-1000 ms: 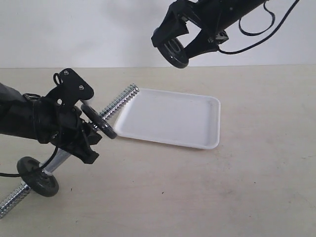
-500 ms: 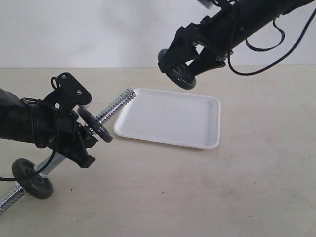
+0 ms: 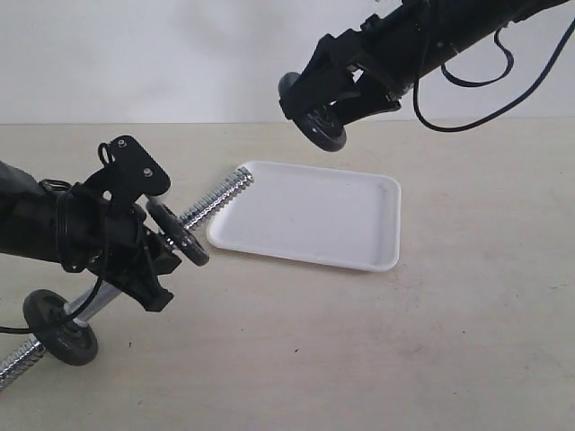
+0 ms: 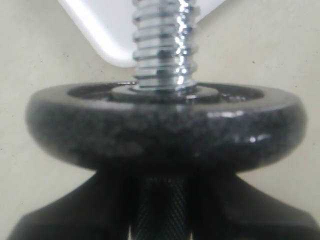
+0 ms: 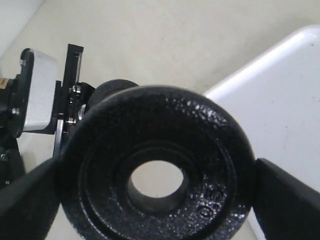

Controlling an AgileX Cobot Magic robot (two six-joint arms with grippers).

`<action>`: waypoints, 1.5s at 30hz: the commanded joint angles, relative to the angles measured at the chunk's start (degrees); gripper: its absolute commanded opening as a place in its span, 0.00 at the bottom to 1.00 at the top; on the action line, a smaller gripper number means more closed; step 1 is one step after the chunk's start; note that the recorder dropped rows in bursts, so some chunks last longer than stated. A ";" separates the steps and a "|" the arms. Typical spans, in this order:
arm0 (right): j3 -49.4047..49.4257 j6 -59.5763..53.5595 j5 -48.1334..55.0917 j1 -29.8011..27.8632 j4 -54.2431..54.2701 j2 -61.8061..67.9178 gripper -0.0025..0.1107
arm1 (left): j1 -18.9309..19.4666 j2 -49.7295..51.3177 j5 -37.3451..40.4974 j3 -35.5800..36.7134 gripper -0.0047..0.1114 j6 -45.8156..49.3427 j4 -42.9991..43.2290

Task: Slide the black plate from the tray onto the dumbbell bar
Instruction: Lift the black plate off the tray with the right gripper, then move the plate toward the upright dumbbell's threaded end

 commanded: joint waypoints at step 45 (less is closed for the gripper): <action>-0.18 1.45 0.09 3.06 6.19 -5.26 0.02 | -0.13 -10.44 4.23 -4.77 0.08 5.86 -1.88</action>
